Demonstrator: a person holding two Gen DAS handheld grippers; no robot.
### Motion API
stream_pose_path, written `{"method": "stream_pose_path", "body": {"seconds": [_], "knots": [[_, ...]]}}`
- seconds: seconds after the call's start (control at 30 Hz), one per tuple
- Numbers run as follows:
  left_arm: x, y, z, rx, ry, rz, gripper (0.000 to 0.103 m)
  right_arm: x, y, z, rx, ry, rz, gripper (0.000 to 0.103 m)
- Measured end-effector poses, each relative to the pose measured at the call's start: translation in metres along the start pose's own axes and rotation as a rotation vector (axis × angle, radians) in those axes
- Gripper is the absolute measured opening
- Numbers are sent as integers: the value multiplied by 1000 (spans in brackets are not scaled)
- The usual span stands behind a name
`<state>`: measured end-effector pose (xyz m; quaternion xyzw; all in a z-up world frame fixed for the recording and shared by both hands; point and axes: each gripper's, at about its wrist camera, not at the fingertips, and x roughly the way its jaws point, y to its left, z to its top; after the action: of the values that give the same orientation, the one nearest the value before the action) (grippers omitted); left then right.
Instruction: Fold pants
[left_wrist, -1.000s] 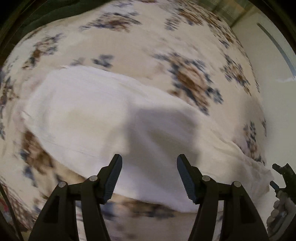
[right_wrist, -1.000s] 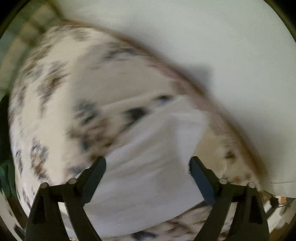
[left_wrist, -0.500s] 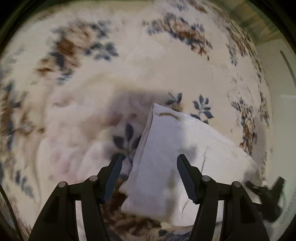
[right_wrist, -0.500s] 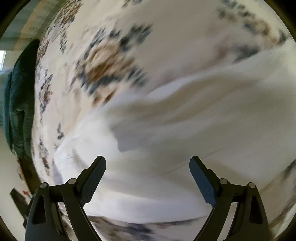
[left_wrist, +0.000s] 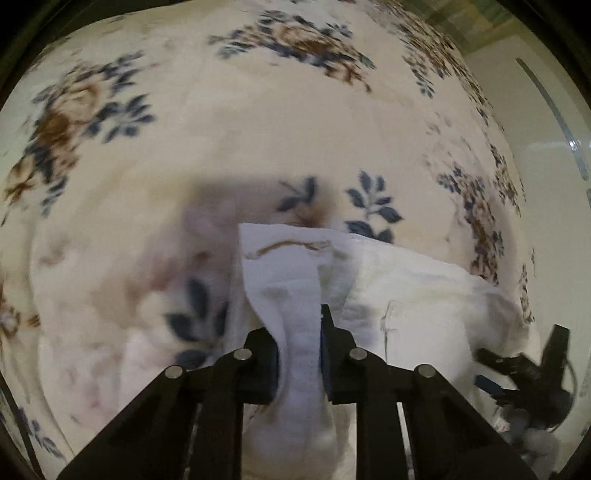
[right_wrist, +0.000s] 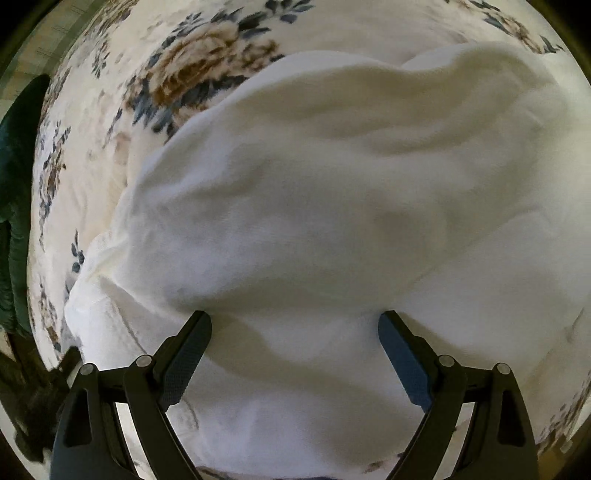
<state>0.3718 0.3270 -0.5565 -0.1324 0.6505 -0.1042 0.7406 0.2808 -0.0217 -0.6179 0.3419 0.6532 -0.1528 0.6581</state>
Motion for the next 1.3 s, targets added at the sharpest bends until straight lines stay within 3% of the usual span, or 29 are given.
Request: {"method": "stream_pose_path", "body": {"seconds": [0.17, 0.3, 0.5, 0.63, 0.77, 0.83, 0.93, 1.03, 1.07, 1.1, 1.23, 1.3], "knots": [[10, 16, -1, 38, -36, 131, 18, -42, -28, -4, 46, -36, 52, 94], [14, 41, 6, -102, -20, 113, 18, -58, -53, 1, 56, -32, 40, 94], [1, 27, -4, 21, -81, 239, 18, -64, -91, 12, 121, -23, 48, 94], [17, 43, -1, -61, -45, 220, 21, -70, -107, 11, 96, -16, 60, 94], [16, 23, -3, -22, -41, 292, 21, -99, -121, 18, 52, -95, 61, 94], [3, 2, -4, -3, -35, 341, 26, -119, -133, 25, 10, -170, 73, 94], [-33, -38, -13, 6, -64, 499, 33, -144, -157, 40, -22, -238, 63, 94], [-63, -87, -35, 3, -96, 569, 55, -171, -201, 64, 13, -251, 67, 94], [-68, -105, -44, 9, -104, 582, 74, -177, -212, 70, 21, -257, 65, 94], [-69, -130, -52, 25, -112, 578, 90, -185, -227, 78, 28, -266, 59, 94], [-26, -260, -94, 216, -116, 540, 94, -214, -294, 121, 52, -290, -3, 94], [13, -331, -115, 306, -77, 461, 94, -226, -333, 146, 80, -303, -12, 94]]}}
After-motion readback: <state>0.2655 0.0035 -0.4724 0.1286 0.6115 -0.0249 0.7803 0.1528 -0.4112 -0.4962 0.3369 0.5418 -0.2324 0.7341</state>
